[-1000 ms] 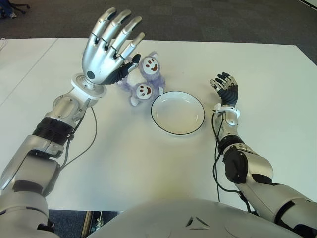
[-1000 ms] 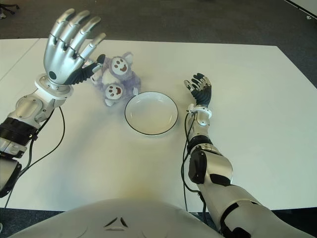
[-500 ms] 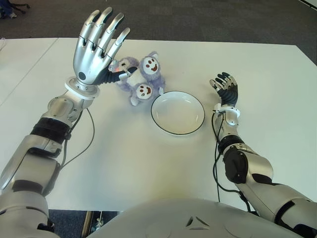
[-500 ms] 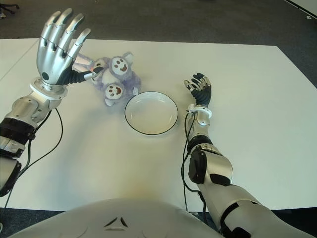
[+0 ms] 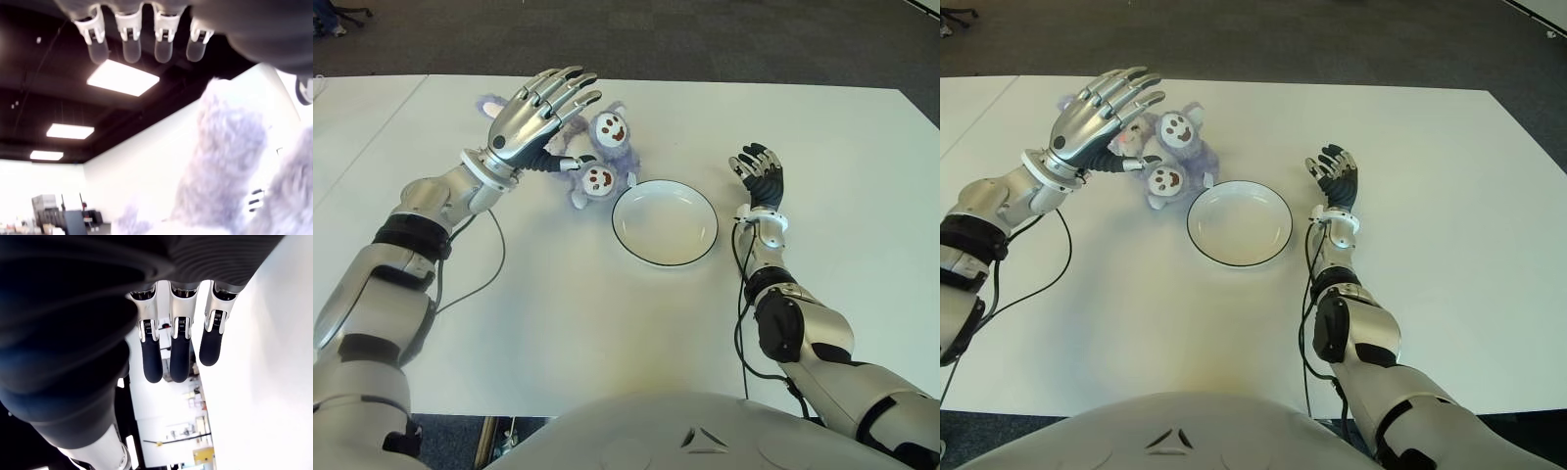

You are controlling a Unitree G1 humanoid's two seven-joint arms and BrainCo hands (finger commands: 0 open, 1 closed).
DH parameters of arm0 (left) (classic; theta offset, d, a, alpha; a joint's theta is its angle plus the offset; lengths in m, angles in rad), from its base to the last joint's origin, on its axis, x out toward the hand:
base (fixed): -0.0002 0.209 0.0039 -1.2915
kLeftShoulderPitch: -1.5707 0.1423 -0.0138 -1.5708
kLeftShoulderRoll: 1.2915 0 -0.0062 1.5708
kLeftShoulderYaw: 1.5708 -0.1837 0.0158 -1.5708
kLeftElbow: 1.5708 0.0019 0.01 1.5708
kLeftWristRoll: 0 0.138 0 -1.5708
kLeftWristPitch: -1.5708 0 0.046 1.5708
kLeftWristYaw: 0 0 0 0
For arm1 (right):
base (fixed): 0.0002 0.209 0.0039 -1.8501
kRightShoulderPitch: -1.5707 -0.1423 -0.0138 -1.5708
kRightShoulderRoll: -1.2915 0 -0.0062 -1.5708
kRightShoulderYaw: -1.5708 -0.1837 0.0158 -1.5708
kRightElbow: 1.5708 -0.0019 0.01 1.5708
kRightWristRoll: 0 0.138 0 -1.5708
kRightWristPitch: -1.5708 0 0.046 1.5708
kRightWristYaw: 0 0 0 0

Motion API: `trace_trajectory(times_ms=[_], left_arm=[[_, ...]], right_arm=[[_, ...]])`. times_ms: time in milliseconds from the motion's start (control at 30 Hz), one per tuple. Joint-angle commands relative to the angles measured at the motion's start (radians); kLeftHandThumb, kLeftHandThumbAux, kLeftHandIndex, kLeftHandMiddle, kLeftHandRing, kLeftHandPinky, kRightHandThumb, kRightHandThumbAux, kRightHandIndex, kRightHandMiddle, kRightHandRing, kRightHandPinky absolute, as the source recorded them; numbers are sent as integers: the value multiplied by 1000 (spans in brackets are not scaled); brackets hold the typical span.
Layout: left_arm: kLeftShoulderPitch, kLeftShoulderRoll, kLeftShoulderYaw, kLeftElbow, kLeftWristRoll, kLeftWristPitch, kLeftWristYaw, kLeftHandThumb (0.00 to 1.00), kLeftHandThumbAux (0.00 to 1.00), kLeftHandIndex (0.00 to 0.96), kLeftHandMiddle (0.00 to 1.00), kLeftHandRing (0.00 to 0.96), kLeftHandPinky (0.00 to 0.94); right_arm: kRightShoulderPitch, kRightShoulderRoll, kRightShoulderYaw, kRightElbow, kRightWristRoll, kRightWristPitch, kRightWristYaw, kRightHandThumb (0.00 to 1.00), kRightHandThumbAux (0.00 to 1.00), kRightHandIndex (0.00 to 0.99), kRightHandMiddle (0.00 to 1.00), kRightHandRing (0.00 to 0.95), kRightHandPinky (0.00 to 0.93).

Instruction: Put the doll into the plate.

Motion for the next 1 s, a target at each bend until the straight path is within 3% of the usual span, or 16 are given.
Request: trace_trajectory(times_ms=[33, 200, 400, 633, 1000], left_arm=[[-109, -117, -49, 254, -17, -15, -122, 276, 167, 0, 0, 0, 0], [-111, -149, -38, 301, -81, -95, -259, 330, 166, 0, 0, 0, 0], [-115, -189, -27, 365, -139, -130, -399, 339, 169, 0, 0, 0, 0], [-141, -284, -10, 470, -210, -74, -629, 376, 197, 0, 0, 0, 0], [-136, -370, -9, 509, -254, -2, -721, 381, 235, 0, 0, 0, 0]], right_arm=[[215, 48, -23, 137, 31, 150, -20, 323, 897, 266, 281, 268, 255], [211, 50, -35, 137, 44, 158, -14, 398, 892, 276, 293, 286, 284], [208, 50, -39, 137, 46, 159, -10, 413, 888, 276, 292, 283, 262], [209, 52, -48, 136, 52, 158, -5, 441, 881, 275, 295, 288, 282], [209, 57, -65, 135, 76, 145, 7, 475, 880, 284, 304, 306, 306]])
